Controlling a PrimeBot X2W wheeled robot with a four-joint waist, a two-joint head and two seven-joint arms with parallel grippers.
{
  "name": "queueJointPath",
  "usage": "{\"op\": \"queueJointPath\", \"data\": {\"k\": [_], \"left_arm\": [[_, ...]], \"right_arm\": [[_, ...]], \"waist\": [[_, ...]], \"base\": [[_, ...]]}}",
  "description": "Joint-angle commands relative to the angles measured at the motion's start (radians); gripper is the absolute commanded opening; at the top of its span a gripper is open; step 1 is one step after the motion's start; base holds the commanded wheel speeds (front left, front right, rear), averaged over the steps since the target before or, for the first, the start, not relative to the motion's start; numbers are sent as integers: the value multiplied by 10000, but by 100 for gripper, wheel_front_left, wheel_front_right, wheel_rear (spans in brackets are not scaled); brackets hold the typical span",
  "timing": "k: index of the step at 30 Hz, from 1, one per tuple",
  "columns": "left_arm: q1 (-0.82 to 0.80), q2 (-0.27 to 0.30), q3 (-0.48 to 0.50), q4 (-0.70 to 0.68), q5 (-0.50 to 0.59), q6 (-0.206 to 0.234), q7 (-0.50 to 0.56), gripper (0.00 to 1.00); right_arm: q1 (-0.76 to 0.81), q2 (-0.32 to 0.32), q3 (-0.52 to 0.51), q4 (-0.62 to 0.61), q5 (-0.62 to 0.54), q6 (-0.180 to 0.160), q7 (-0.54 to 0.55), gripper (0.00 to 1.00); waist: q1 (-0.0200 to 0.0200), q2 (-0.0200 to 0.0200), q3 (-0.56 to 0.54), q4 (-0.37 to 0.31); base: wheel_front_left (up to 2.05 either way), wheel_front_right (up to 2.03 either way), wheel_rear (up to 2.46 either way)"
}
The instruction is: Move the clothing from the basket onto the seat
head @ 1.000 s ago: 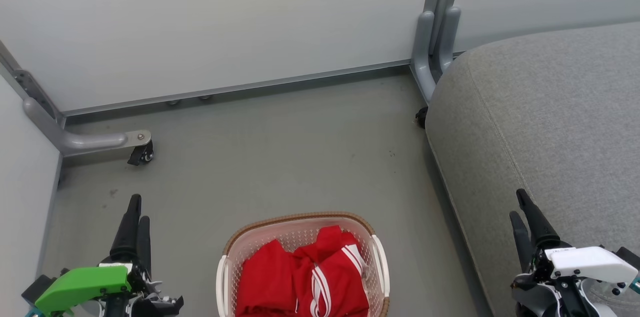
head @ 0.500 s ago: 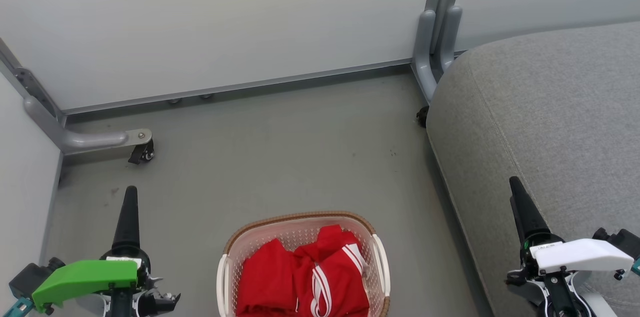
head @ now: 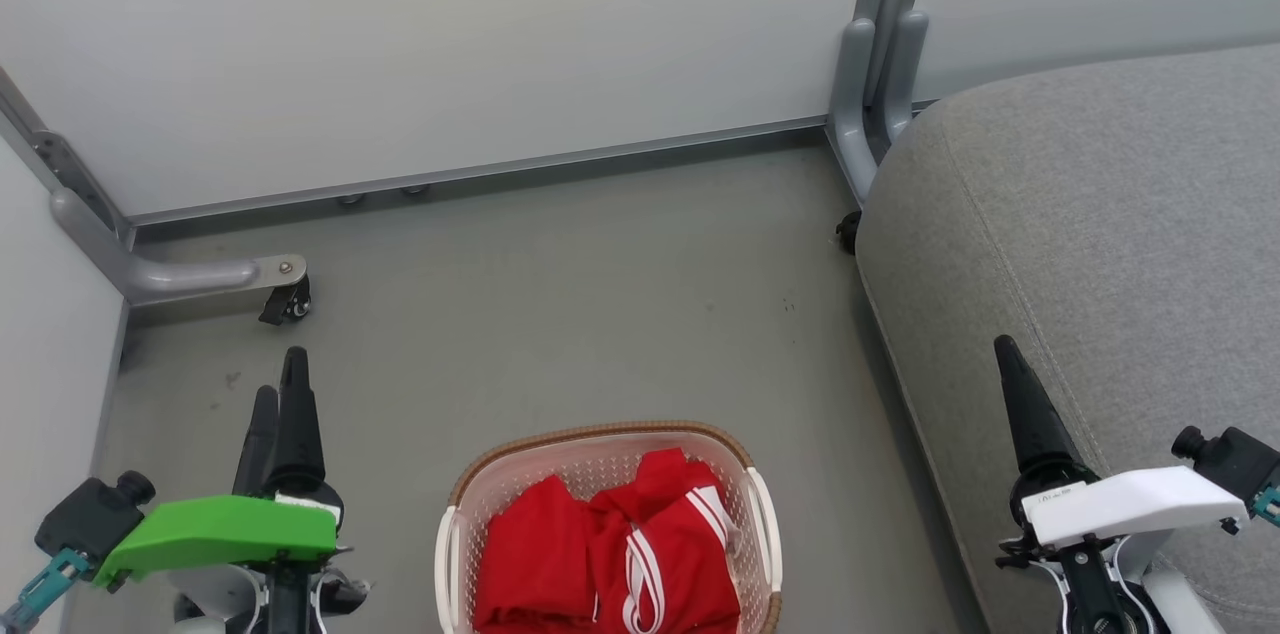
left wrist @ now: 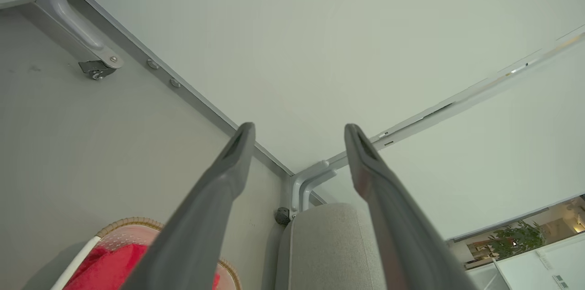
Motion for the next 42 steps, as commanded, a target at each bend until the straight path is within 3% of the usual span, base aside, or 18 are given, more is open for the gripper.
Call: {"op": "queueJointPath", "data": {"k": [1, 20, 42], "left_arm": [[-289, 70, -59, -190, 490, 92, -98, 100], [-268, 152, -661, 29, 3902, 515, -712, 100], [-244, 177, -1026, 194, 6130, 604, -1293, 100]], "right_arm": [[-160, -33, -74, -204, -435, -3, -80, 100], [-107, 255, -264, -387, -4121, -5, -350, 100], [6, 527, -527, -224, -6967, -6, -614, 100]], "waist": [[0, 29, 3, 4], [0, 43, -19, 49], [0, 60, -37, 123]], "base": [[0, 0, 0], [0, 0, 0], [0, 0, 0]]}}
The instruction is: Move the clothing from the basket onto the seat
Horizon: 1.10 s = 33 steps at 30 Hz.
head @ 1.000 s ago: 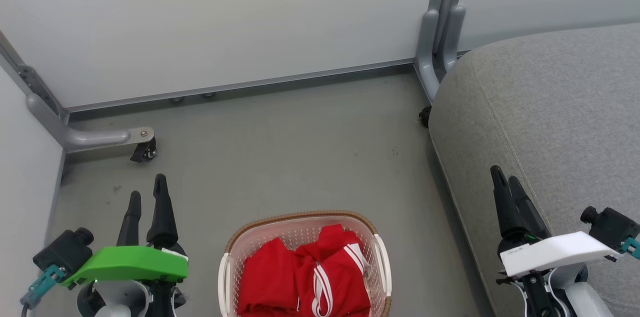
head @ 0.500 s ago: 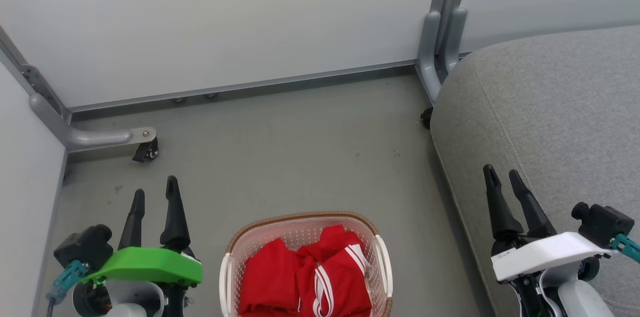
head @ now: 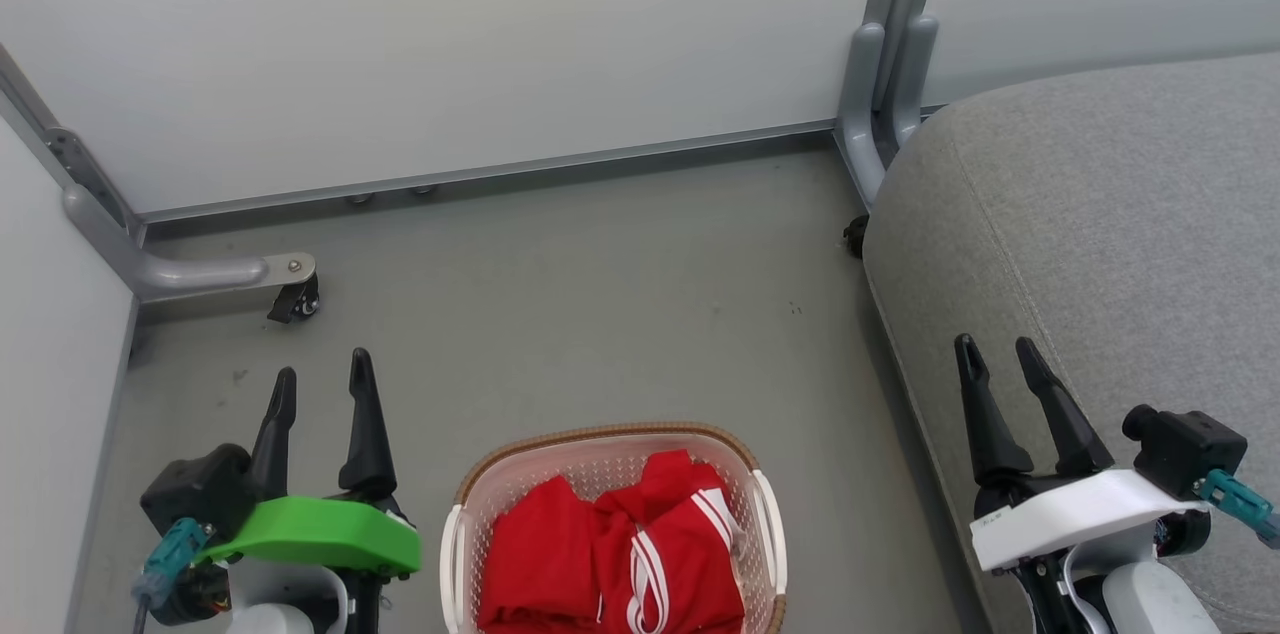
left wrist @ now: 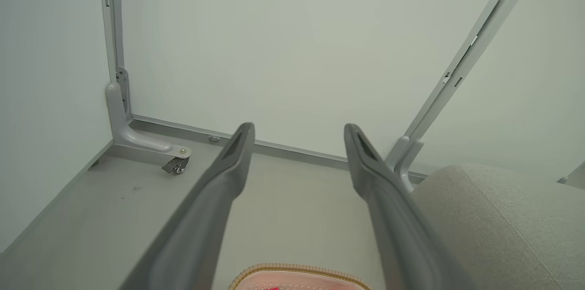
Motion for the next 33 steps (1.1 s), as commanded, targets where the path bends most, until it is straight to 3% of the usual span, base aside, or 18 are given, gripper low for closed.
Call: {"op": "queueJointPath", "data": {"k": [1, 33], "left_arm": [[-205, 87, -37, -77, 264, -19, -101, 100], [-228, 32, -361, 410, 2464, -415, -767, 100]], "right_arm": [[5, -10, -63, -55, -339, -6, -79, 100], [85, 308, -443, 315, -3381, -9, -387, 100]], "waist": [[0, 61, 6, 4], [0, 85, 41, 129]], "base": [[0, 0, 0], [0, 0, 0]]}}
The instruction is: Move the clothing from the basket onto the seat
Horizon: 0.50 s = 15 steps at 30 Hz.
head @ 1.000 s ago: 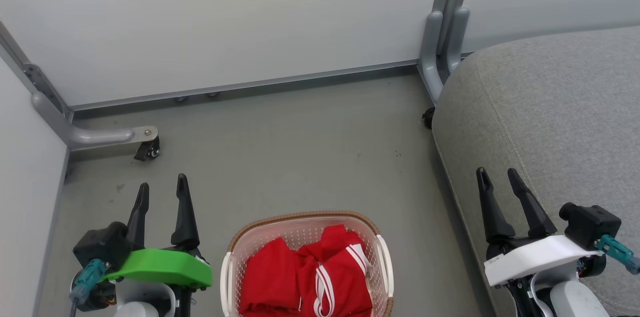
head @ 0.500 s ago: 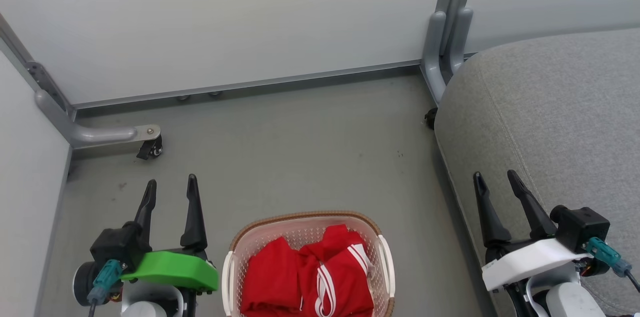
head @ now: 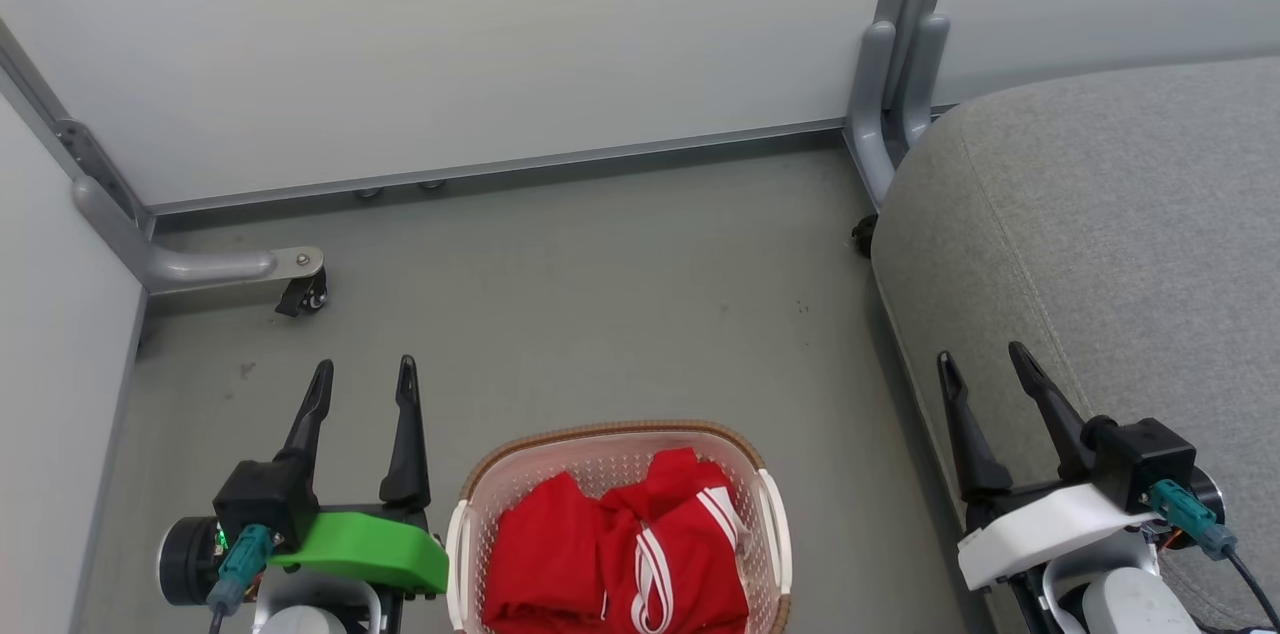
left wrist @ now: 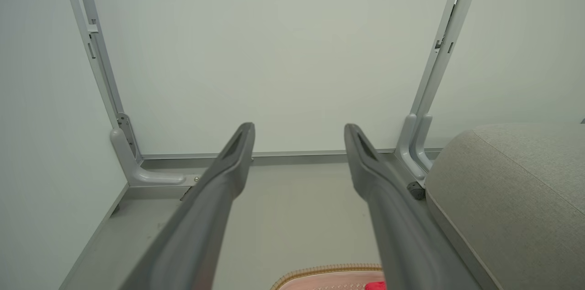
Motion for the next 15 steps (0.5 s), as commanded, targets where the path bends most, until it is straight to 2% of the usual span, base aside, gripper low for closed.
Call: {"op": "queueJointPath", "data": {"k": [1, 9, 15], "left_arm": [[-175, 39, -2, 54, 111, -89, -74, 100], [-212, 41, -62, 243, 40, -253, -238, 100], [-241, 45, -146, 282, 421, -200, -308, 100]], "right_arm": [[75, -1, -49, 6, -227, -9, -81, 100], [96, 69, -108, 73, -760, -10, -139, 100], [82, 110, -193, 161, -986, -10, -173, 100]], "waist": [[0, 86, -3, 9], [0, 92, -28, 55], [0, 96, -18, 79]], "base": [[0, 0, 0], [0, 0, 0], [0, 0, 0]]}}
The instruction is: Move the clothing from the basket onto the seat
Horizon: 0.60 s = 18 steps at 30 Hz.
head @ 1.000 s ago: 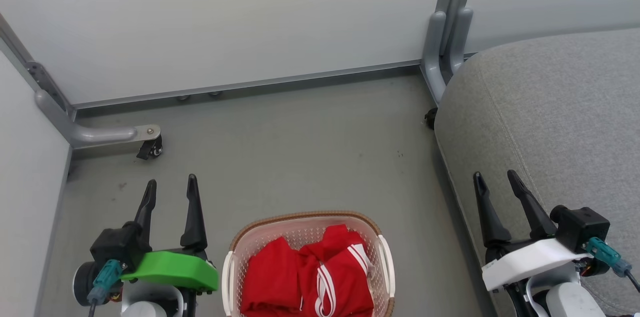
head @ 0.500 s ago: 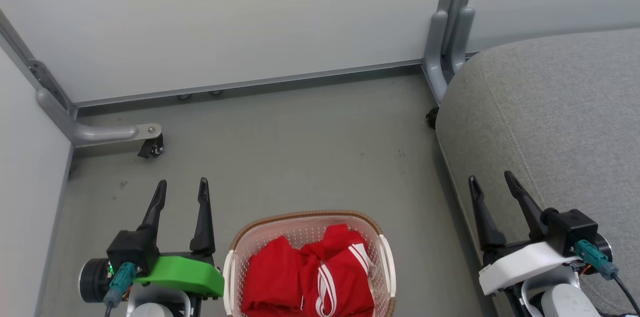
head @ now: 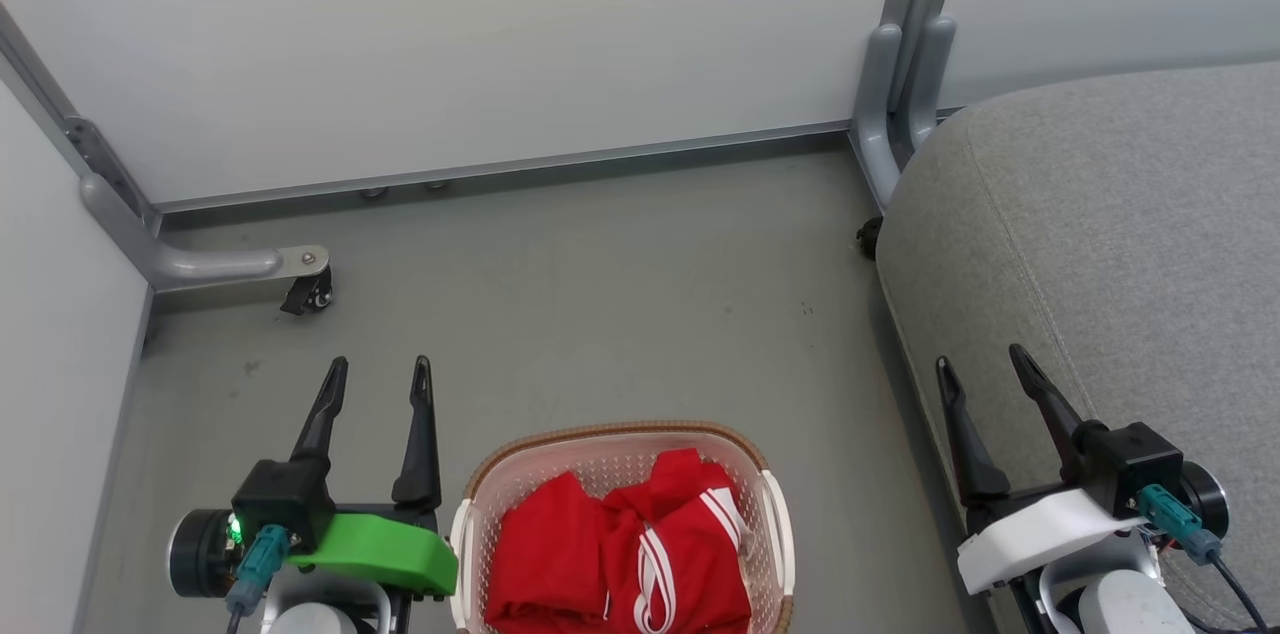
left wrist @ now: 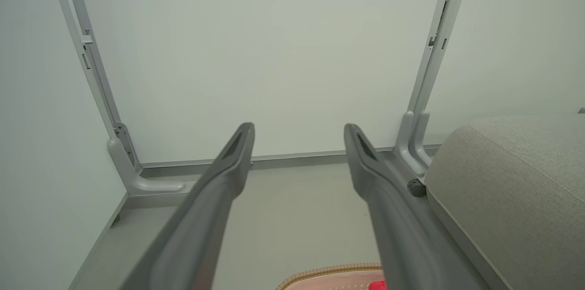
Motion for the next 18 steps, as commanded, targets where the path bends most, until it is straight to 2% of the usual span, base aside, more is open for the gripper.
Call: {"op": "queueJointPath", "data": {"k": [1, 18], "left_arm": [[-147, 45, -5, 32, 88, -11, -41, 100], [-233, 43, -80, 152, 184, -24, -28, 100]], "right_arm": [[72, -11, -26, 31, -99, -10, -36, 100], [-41, -14, 90, 41, -18, -10, -34, 100]], "waist": [[0, 96, 9, -1], [0, 96, 122, -148]], "base": [[0, 0, 0], [0, 0, 0]]}}
